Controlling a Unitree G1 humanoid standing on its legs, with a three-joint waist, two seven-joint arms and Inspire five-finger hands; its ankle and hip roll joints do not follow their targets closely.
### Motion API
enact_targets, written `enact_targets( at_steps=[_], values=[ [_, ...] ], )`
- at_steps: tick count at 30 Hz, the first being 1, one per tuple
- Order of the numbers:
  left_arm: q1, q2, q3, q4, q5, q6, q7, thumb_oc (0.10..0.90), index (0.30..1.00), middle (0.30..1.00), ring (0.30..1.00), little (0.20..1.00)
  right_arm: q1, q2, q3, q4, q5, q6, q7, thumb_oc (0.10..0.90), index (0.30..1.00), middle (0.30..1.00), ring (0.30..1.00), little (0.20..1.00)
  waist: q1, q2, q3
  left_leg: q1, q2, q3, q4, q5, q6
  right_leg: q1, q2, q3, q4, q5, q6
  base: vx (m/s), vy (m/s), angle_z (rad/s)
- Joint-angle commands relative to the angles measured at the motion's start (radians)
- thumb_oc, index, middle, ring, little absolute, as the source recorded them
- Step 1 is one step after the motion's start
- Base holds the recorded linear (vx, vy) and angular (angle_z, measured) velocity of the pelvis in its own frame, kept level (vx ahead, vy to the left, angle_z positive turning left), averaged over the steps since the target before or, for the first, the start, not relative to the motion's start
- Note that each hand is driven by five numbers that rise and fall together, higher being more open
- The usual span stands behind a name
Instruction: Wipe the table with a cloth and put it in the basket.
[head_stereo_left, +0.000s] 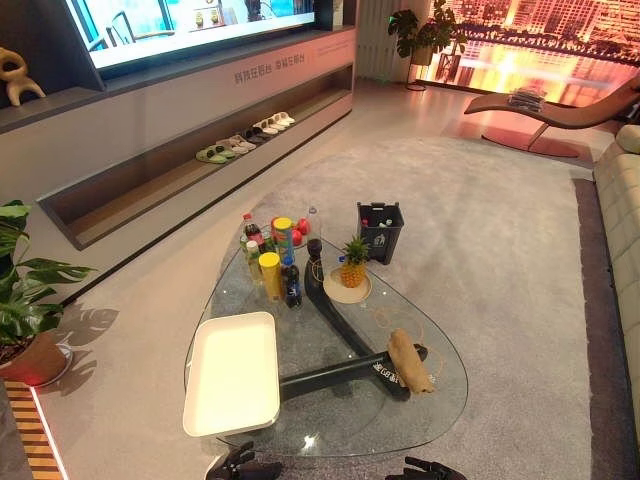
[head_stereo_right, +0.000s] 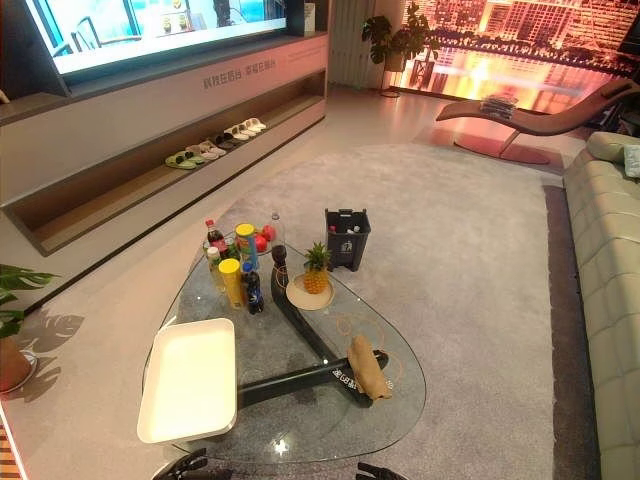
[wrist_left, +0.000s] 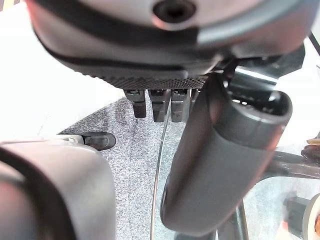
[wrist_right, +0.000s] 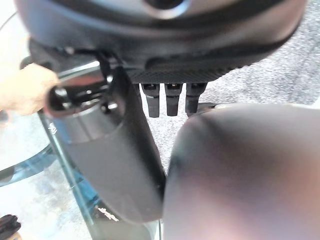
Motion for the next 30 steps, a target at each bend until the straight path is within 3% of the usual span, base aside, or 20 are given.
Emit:
enact_targets(
  at_steps=[1,2,9,12,19,23,27,30],
  values=[
    [-0.083,-0.006,-0.030,0.020,0.030,-0.016,-0.003,0.800,0.900,0.900,0.900,0.900,-0.082,-0.050,0.017,-0.066,0.017,-0.125,0.008,0.800,0.900,0.900,0.900,0.900,0.022,-0.011,0.073,0.015,-0.025,0.010,0.006,-0.105,0.011,0.014,-0.031,-0.059,0.005,-0.024,0.059,0.00,0.000,0.00],
    [-0.084,-0.003,-0.037,0.013,0.027,-0.012,0.000,0.800,0.900,0.900,0.900,0.900,-0.083,-0.054,0.024,-0.092,0.022,-0.145,-0.004,0.800,0.900,0.900,0.900,0.900,0.022,-0.010,0.078,0.008,-0.026,0.007,0.006,-0.103,0.014,0.005,-0.031,-0.057,0.006,-0.022,0.060,0.00,0.000,0.00],
    [-0.063,0.018,-0.080,-0.084,0.006,0.019,0.053,0.800,0.900,0.900,0.900,0.900,-0.055,-0.084,0.089,-0.537,0.044,-0.059,-0.215,0.800,0.900,0.900,0.900,0.900,0.010,-0.017,0.127,-0.035,-0.034,0.007,0.020,-0.093,0.029,-0.044,-0.029,-0.038,0.017,-0.013,0.053,-0.02,-0.020,-0.01],
    [-0.049,0.031,-0.090,-0.142,-0.022,0.006,0.082,0.800,0.900,0.900,0.900,0.900,-0.044,-0.116,0.104,-0.787,0.015,-0.034,-0.324,0.800,0.900,0.900,0.900,0.900,-0.010,-0.019,0.183,-0.090,-0.037,0.016,0.069,-0.098,0.033,-0.101,-0.028,-0.025,0.058,-0.016,0.045,-0.13,-0.006,-0.01],
    [-0.075,0.032,-0.113,-0.179,-0.046,-0.041,0.111,0.800,0.900,0.900,0.900,0.900,-0.071,-0.161,0.065,-0.971,-0.040,-0.151,-0.522,0.800,0.900,0.900,0.900,0.900,-0.037,-0.001,0.274,-0.173,-0.043,0.023,0.103,-0.089,0.038,-0.198,-0.021,-0.010,0.129,-0.030,0.035,-0.09,0.043,-0.08],
    [-0.093,0.027,-0.118,-0.196,-0.063,-0.066,0.126,0.800,0.900,0.900,0.900,0.900,-0.094,-0.180,0.023,-1.053,-0.106,-0.203,-0.693,0.800,0.900,0.900,0.900,0.900,-0.046,0.006,0.321,-0.214,-0.050,0.029,0.116,-0.088,0.039,-0.243,-0.024,-0.002,0.147,-0.030,0.037,-0.05,0.046,-0.04],
    [-0.122,0.023,-0.120,-0.209,-0.072,-0.085,0.131,0.800,0.900,0.900,0.900,0.900,-0.135,-0.208,-0.012,-1.111,-0.191,-0.218,-0.868,0.800,0.900,0.900,0.900,0.900,-0.045,0.013,0.372,-0.268,-0.058,0.033,0.145,-0.091,0.038,-0.290,-0.029,0.000,0.161,-0.026,0.037,-0.04,0.033,-0.01],
    [-0.139,0.025,-0.119,-0.211,-0.073,-0.092,0.129,0.800,0.900,0.900,0.900,0.900,-0.166,-0.218,-0.022,-1.123,-0.206,-0.209,-0.933,0.800,0.900,0.900,0.900,0.900,-0.041,0.017,0.394,-0.298,-0.062,0.032,0.166,-0.094,0.038,-0.318,-0.030,0.001,0.175,-0.025,0.035,-0.02,0.015,0.00]
  ],
)
